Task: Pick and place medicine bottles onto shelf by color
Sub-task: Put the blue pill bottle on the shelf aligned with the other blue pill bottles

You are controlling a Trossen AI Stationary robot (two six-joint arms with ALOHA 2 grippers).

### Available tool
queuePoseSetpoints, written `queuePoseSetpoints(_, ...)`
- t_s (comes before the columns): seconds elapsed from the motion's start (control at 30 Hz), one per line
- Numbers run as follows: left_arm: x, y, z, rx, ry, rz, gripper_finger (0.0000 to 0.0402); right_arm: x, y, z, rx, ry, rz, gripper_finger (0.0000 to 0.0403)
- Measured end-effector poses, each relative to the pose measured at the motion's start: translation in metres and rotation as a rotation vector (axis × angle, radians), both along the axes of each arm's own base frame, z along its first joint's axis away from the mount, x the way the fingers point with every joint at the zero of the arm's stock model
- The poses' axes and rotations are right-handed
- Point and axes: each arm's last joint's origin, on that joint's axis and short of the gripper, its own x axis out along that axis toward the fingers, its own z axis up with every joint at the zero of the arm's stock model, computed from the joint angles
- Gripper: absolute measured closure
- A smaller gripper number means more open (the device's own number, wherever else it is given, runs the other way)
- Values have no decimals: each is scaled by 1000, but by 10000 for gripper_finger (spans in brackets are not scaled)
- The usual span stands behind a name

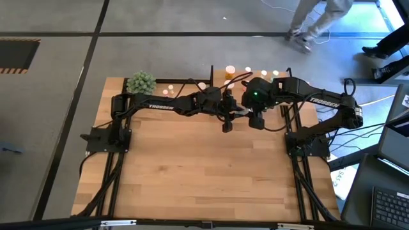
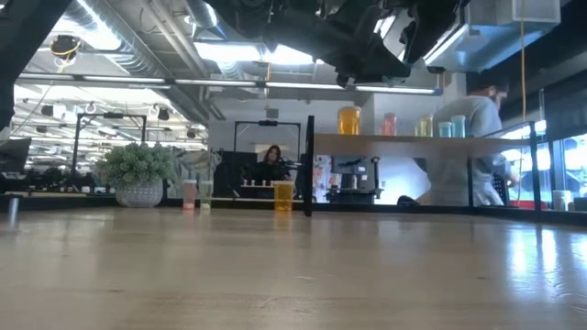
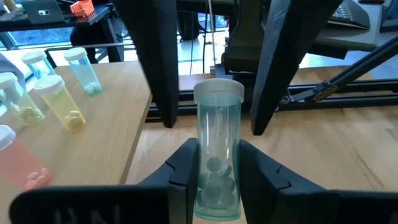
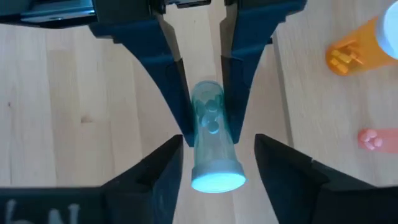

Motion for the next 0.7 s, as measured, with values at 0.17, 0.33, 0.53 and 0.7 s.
queuePoseSetpoints(0.17, -1, 5, 0, -1, 1, 11, 324, -2, 0, 1, -17, 10, 19, 187)
queuePoseSetpoints(0.33, -2, 12, 0, -7, -1, 17, 324, -11, 2, 8, -27, -18, 16, 186)
queuePoseSetpoints(0.53, -3, 18, 2, -16, -22, 23, 324, -31, 7, 23, -38, -92, 11, 186)
queuePoseSetpoints(0.7, -3, 20, 12, -75, -127, -64, 325, -49, 11, 37, -57, -171, 10, 186)
